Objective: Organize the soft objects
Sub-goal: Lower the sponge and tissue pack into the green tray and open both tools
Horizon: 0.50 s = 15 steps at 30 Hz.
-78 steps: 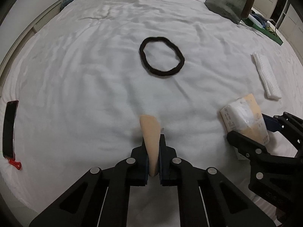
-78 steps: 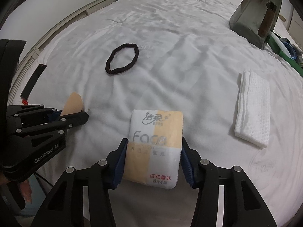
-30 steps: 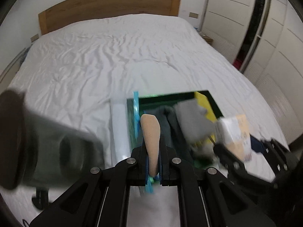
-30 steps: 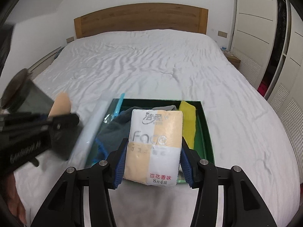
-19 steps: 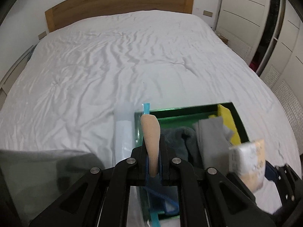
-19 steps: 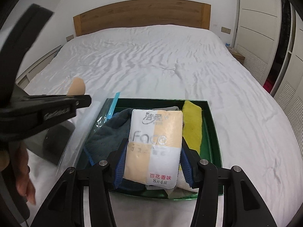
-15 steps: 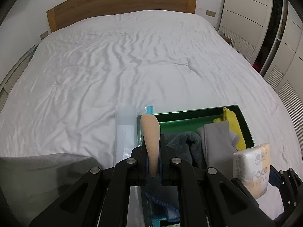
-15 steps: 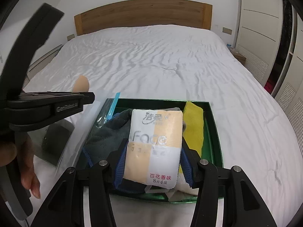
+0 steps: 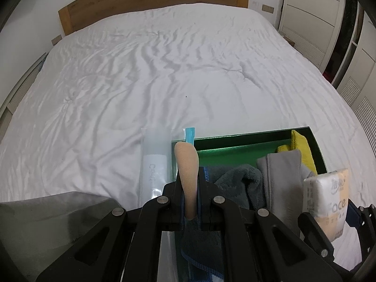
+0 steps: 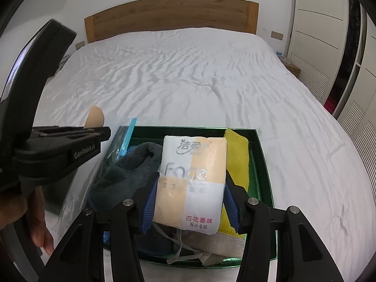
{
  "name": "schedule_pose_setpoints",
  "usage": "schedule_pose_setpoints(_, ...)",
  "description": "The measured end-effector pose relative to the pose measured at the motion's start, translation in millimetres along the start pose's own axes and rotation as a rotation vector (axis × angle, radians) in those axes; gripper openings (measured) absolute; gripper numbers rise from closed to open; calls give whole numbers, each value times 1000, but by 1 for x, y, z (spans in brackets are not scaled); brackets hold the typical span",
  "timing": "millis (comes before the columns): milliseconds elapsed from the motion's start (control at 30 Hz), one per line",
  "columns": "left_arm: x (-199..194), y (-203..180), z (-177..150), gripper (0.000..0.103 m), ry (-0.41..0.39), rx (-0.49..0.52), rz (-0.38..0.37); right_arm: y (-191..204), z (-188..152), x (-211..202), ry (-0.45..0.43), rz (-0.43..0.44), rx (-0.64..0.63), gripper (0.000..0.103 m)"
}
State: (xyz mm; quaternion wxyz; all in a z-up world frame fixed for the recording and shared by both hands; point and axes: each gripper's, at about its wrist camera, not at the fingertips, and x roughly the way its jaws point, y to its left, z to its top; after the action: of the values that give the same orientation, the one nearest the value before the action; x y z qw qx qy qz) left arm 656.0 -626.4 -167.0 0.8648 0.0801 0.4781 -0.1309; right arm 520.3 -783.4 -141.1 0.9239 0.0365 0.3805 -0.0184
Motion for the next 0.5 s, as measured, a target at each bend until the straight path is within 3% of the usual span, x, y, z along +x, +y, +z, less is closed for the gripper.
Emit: schedule_pose_setpoints(500, 13, -7, -7, 6, 43, 12, 17, -15, 10, 34, 47, -25, -3, 50)
